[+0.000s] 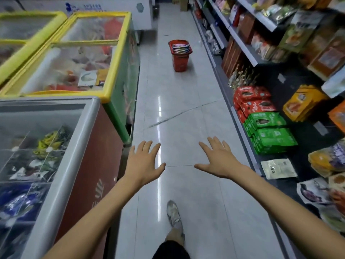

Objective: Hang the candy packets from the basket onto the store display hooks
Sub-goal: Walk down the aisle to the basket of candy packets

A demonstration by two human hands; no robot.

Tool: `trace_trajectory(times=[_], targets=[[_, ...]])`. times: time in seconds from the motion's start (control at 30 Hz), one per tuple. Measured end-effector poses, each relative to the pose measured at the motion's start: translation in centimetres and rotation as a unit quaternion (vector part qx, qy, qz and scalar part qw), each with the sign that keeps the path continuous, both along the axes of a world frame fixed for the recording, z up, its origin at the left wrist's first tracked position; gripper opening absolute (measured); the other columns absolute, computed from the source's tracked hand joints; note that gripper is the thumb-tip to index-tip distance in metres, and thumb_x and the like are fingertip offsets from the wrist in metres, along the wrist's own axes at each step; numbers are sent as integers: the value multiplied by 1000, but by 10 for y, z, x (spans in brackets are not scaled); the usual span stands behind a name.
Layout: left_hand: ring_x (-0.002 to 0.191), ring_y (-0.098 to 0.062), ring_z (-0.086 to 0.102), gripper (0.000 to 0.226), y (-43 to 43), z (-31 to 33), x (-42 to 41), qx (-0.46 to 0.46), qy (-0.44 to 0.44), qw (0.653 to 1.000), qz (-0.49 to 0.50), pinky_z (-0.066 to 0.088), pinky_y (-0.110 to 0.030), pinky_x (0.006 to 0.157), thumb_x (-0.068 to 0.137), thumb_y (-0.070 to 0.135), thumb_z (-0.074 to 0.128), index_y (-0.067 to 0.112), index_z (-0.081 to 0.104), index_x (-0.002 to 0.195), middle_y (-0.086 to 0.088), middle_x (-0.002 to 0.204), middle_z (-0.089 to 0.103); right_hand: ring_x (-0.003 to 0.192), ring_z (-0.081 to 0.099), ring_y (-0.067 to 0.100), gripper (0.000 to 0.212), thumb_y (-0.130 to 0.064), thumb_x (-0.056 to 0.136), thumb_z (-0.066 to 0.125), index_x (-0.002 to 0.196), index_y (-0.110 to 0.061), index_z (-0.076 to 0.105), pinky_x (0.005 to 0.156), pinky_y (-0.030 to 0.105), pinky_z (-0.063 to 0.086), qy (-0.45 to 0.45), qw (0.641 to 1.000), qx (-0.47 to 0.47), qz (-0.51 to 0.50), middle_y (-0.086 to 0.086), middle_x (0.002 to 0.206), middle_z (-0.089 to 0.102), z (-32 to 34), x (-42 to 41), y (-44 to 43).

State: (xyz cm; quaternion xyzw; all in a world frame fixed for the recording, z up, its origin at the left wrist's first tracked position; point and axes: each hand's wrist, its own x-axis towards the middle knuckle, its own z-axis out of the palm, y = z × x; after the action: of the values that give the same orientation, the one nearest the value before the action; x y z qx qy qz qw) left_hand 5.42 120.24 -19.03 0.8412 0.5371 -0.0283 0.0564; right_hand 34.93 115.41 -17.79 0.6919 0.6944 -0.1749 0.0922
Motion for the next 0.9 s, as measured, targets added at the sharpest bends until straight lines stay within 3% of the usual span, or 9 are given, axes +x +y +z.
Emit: trace_trajectory(times=[0.23, 0.47, 0.67, 0.8, 0.9], targets=[[162, -30, -1, 91, 169, 6, 21, -41, 6, 999, 31, 12, -65, 125, 91, 83, 35, 35, 15, 166, -6, 175, 5, 160, -15, 33, 102, -80, 92, 44, 168, -29, -1, 129, 53, -5, -11, 1000, -10, 13, 13, 174, -13, 20, 25, 173], [162, -29, -2, 91, 299, 12, 49, -50, -11, 998, 45, 14, -65, 124, 90, 83, 36, 36, 15, 165, -4, 176, 3, 160, -15, 30, 105, -85, 87, 44, 167, -32, 1, 130, 50, -3, 38, 999, -4, -12, 10, 174, -13, 18, 47, 311], [162, -29, 2, 98, 428, -3, 86, -59, 2, 997, 57, 18, -62, 125, 80, 86, 19, 37, 16, 165, -2, 175, 7, 161, -13, 32, 107, -85, 86, 46, 168, -30, 3, 130, 50, -2, 61, 998, -16, -29, 11, 175, -11, -5, 94, 444], [161, -32, 5, 87, 528, 3, 122, -78, 40, 994, 63, 20, -61, 123, 91, 76, 38, 35, 16, 165, -5, 175, 11, 161, -13, 32, 108, -85, 86, 47, 168, -31, 3, 130, 50, -3, 74, 996, -20, -38, 11, 174, -11, -11, 128, 540], [161, -33, 7, 88, 602, 17, 148, -71, 55, 994, 60, 22, -62, 123, 90, 74, 38, 34, 15, 165, -6, 174, 13, 161, -13, 32, 106, -85, 87, 46, 167, -31, 2, 130, 49, -3, 86, 996, -13, -34, 11, 174, -11, -4, 149, 611]])
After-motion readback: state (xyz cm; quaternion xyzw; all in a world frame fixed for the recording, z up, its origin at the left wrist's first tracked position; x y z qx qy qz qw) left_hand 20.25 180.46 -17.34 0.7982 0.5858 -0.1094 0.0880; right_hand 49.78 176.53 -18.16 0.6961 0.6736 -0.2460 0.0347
